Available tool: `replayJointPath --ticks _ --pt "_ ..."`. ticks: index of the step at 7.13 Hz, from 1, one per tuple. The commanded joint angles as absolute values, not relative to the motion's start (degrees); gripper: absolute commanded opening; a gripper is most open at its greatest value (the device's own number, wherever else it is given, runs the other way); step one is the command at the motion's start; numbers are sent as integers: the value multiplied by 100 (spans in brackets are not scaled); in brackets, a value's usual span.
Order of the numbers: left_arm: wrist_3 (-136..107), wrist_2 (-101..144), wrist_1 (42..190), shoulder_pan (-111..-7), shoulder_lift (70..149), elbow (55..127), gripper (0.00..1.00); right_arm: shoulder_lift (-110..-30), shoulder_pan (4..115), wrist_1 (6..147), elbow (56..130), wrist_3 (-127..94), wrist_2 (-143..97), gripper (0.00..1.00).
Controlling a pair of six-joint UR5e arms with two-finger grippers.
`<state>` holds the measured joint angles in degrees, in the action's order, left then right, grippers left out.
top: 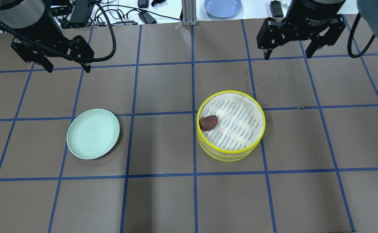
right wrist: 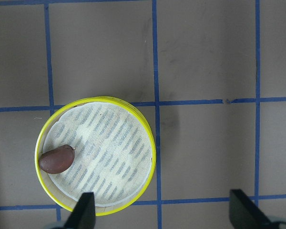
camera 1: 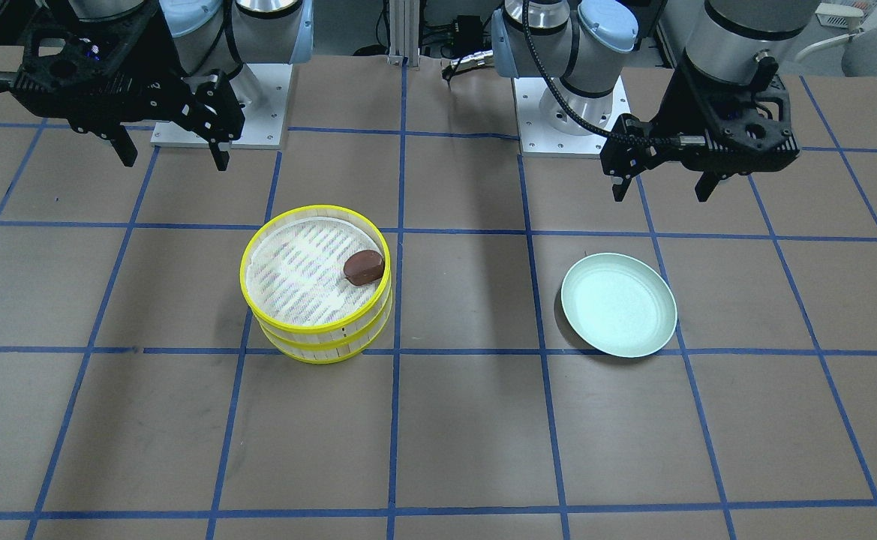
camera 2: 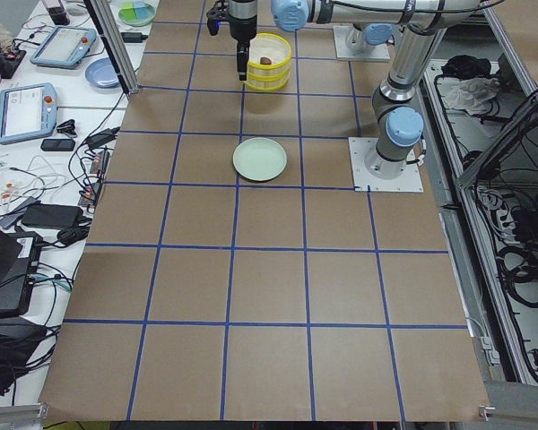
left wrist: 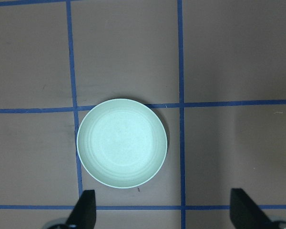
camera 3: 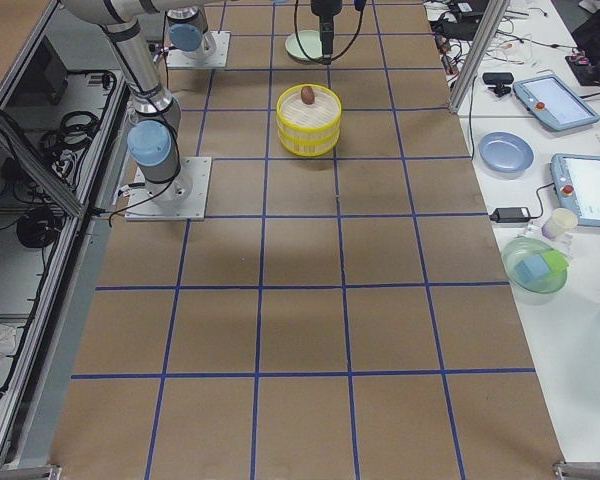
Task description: Stack buns with steamer
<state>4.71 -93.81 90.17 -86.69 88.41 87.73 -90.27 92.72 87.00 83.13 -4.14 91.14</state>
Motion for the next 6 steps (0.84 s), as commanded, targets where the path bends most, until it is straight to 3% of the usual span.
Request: replayJointPath --ticks 1,6 --pt "483 -9326 9027 -8675 8640 8859 100 -9026 9272 8701 8314 -413 9114 100" --pt "483 -9052 9061 -8701 8543 8982 100 -9026 9272 8701 8314 -413 9114 100"
